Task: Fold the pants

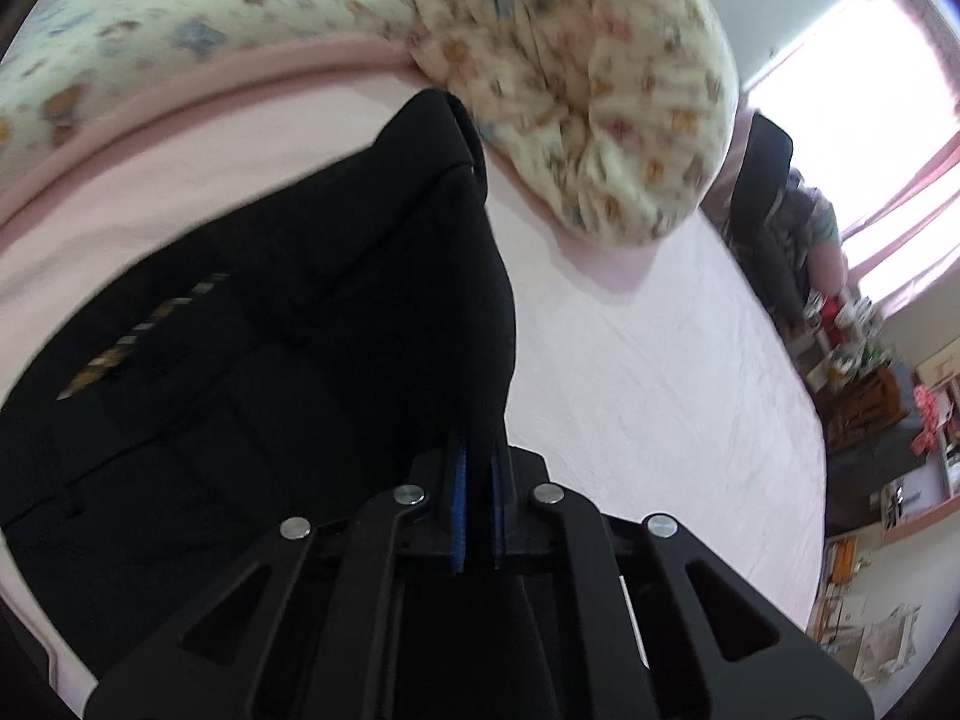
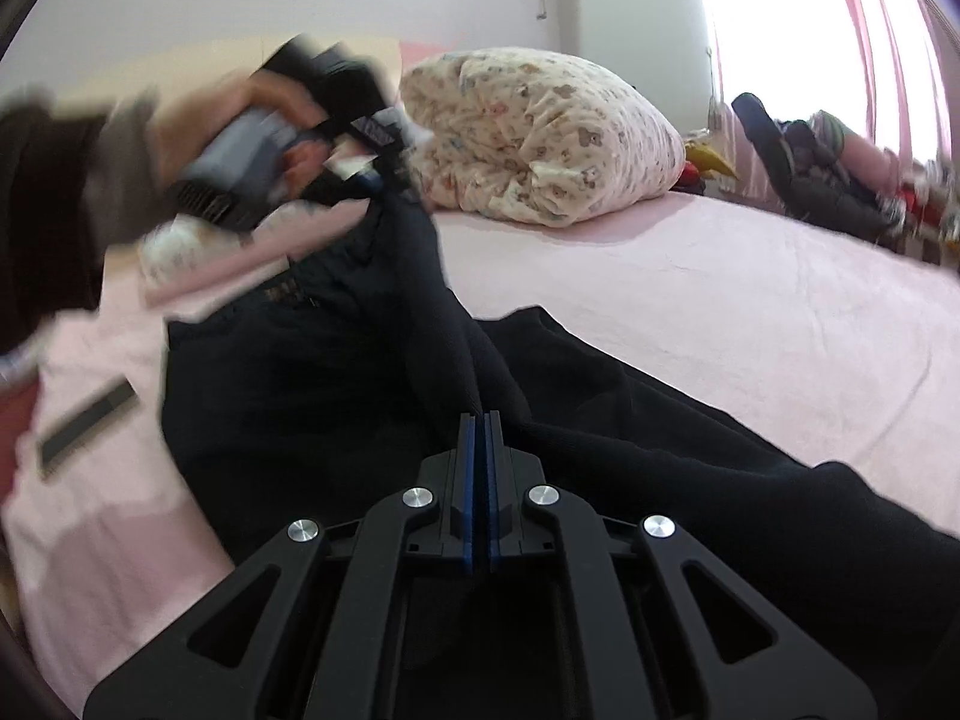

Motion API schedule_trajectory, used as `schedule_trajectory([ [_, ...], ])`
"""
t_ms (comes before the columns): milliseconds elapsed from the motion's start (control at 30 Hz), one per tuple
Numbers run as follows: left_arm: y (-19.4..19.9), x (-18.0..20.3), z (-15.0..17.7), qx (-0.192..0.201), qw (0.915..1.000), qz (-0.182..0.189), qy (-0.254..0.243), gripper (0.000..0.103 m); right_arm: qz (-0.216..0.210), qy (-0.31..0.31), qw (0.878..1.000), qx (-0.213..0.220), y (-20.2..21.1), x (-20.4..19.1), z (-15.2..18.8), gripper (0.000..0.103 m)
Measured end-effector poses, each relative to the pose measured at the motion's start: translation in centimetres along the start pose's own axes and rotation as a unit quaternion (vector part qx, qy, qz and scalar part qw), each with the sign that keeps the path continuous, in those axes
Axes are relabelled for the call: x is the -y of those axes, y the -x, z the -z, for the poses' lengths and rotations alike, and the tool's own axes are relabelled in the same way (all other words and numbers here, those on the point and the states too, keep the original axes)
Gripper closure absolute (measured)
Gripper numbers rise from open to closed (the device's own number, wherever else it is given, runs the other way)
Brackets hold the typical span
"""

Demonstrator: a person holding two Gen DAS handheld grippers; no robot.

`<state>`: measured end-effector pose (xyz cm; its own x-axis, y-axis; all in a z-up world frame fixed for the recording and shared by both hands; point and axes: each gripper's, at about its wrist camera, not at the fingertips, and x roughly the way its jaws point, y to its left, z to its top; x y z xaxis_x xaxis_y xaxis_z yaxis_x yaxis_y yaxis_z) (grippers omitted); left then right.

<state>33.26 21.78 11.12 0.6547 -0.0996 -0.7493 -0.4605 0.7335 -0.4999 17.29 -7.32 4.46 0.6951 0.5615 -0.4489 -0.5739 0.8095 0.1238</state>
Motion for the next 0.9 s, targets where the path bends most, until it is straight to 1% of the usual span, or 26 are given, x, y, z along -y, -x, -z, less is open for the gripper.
schedule_trajectory([
  [67,3.1,-2.0,1.3,0.032,0.9994,0.01,0.008,0.097,-0.034,-0.043,0.998,0.022,0.8,1.7,-0.1,0.099],
  [100,4.3,-2.9,2.0,0.044,0.9989,0.012,0.014,0.097,-0.063,-0.075,0.995,0.036,1.3,2.9,-0.1,0.097],
  [133,5.9,-4.4,3.0,0.056,0.9981,0.017,0.022,0.097,-0.081,-0.098,0.991,0.049,1.8,3.7,-0.1,0.092],
  [167,6.9,-5.6,4.0,0.063,0.9975,0.017,0.026,0.097,-0.101,-0.126,0.984,0.068,2.3,4.7,0.0,0.077],
  [200,8.1,-7.3,5.4,0.068,0.997,0.017,0.033,0.097,-0.126,-0.164,0.974,0.09,3.0,6.0,0.3,0.05],
  [233,8.7,-8.5,6.4,0.073,0.9965,0.014,0.039,0.097,-0.143,-0.198,0.964,0.107,3.4,7.1,0.6,0.039],
  [267,9.3,-9.7,7.5,0.076,0.996,0.01,0.046,0.097,-0.149,-0.218,0.958,0.116,3.6,7.7,0.8,0.033],
  [300,9.6,-10.8,8.4,0.077,0.9956,0.006,0.053,0.097,-0.162,-0.242,0.949,0.123,3.8,8.6,1.0,0.033],
  [333,9.8,-12.5,9.6,0.074,0.9949,0.002,0.069,0.097,-0.171,-0.266,0.941,0.121,3.8,9.4,1.3,0.033],
  [367,9.7,-13.4,10.1,0.069,0.9944,0.003,0.08,0.097,-0.167,-0.278,0.938,0.119,3.8,9.8,1.3,0.033],
  [400,9.5,-14.7,10.8,0.06,0.9932,0.006,0.1,0.097,-0.157,-0.303,0.934,0.107,3.8,10.3,1.4,0.034],
  [433,9.4,-15.7,11.4,0.053,0.992,0.006,0.114,0.097,-0.16,-0.329,0.926,0.096,4.0,10.7,1.5,0.036],
  [467,9.4,-16.4,12.0,0.053,0.9916,0.006,0.118,0.097,-0.171,-0.366,0.911,0.086,4.7,11.2,1.6,0.039],
  [533,9.7,-16.5,12.8,0.068,0.9927,0.006,0.099,0.097,-0.171,-0.404,0.895,0.078,6.5,11.4,1.9,0.039],
  [567,10.0,-16.4,13.1,0.075,0.9929,0.006,0.092,0.097,-0.165,-0.413,0.893,0.071,7.3,11.6,2.0,0.039],
  [633,10.5,-16.4,13.7,0.09,0.9922,0.01,0.086,0.097,-0.143,-0.447,0.882,0.043,9.2,11.8,2.8,0.04],
  [667,10.6,-16.6,13.9,0.093,0.9919,0.012,0.086,0.097,-0.132,-0.469,0.873,0.03,9.9,12.1,3.5,0.04],
  [700,10.5,-16.7,13.9,0.092,0.9921,0.012,0.085,0.096,-0.126,-0.505,0.854,0.014,10.8,12.8,4.8,0.04],
  [733,10.2,-16.8,13.8,0.089,0.9929,0.009,0.079,0.096,-0.119,-0.525,0.842,0.004,11.1,13.3,5.7,0.04],
  [767,9.8,-16.9,13.8,0.085,0.9934,0.004,0.076,0.095,-0.11,-0.553,0.826,-0.006,11.5,13.9,6.7,0.04],
  [800,9.5,-17.1,13.9,0.081,0.994,-0.002,0.074,0.095,-0.102,-0.587,0.803,-0.015,11.7,14.6,8.0,0.041],
  [833,9.1,-17.3,14.0,0.078,0.9941,-0.006,0.076,0.093,-0.094,-0.612,0.785,-0.023,11.7,15.1,9.1,0.041],
  [867,8.9,-17.5,14.0,0.077,0.9939,-0.008,0.078,0.091,-0.089,-0.625,0.775,-0.027,11.6,15.3,9.7,0.041],
  [900,8.7,-17.6,14.0,0.077,0.9935,-0.012,0.082,0.088,-0.08,-0.633,0.769,-0.036,11.3,15.4,10.0,0.041],
])
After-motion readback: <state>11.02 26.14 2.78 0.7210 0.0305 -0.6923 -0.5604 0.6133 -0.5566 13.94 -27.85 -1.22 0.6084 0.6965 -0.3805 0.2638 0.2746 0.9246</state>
